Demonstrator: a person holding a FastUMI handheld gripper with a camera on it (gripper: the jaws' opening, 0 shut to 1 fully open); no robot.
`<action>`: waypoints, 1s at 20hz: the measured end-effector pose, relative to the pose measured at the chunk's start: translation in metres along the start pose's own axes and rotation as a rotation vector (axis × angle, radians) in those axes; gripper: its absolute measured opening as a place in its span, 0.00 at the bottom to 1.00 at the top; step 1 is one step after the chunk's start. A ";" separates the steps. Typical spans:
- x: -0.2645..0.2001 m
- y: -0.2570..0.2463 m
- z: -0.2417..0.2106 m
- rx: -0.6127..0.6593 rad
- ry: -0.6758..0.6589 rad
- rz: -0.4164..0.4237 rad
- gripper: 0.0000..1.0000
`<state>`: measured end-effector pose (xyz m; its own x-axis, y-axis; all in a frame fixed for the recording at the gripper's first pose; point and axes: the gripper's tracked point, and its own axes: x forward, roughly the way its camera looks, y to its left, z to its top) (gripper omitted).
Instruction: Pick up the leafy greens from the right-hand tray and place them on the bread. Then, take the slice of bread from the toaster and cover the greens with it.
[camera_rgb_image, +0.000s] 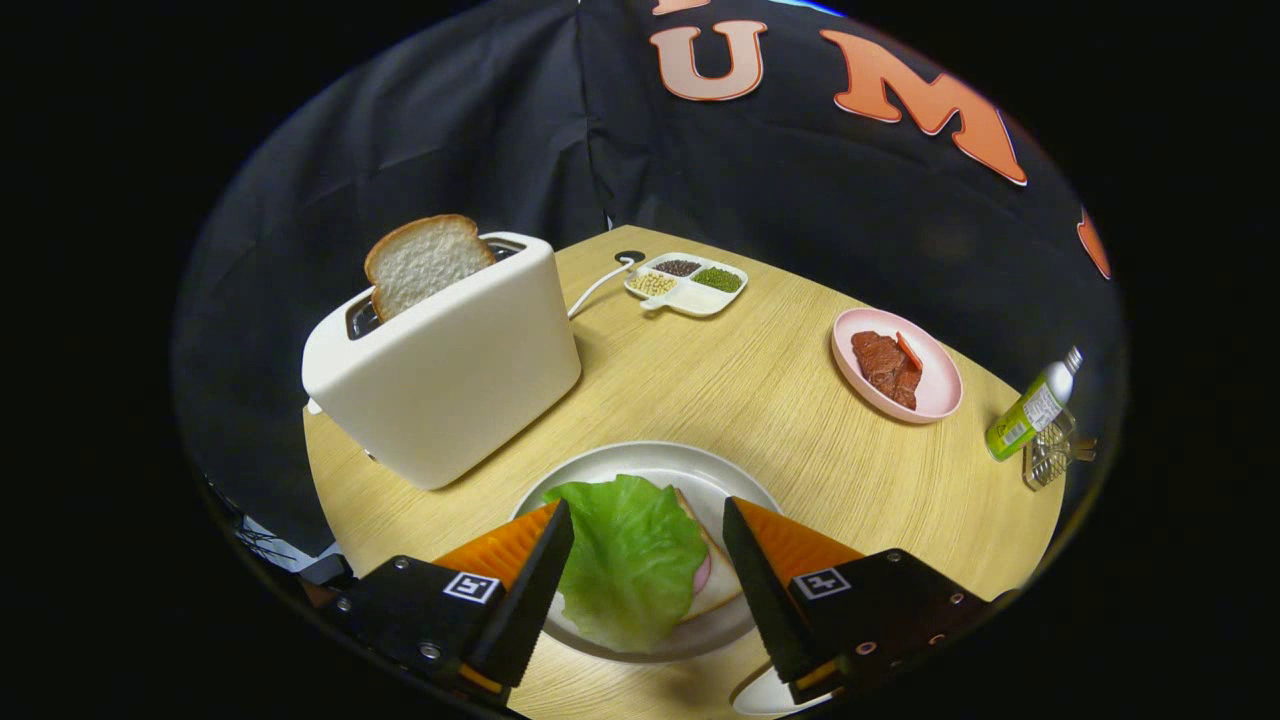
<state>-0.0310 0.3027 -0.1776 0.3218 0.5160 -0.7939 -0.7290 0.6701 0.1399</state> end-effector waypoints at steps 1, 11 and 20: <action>-0.003 0.003 0.006 0.003 -0.009 0.001 0.91; -0.051 0.076 0.109 0.044 -0.069 0.072 0.91; -0.017 0.145 0.164 0.211 0.073 0.157 0.90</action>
<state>-0.0431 0.4782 -0.0469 0.1648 0.5879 -0.7920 -0.6221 0.6851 0.3791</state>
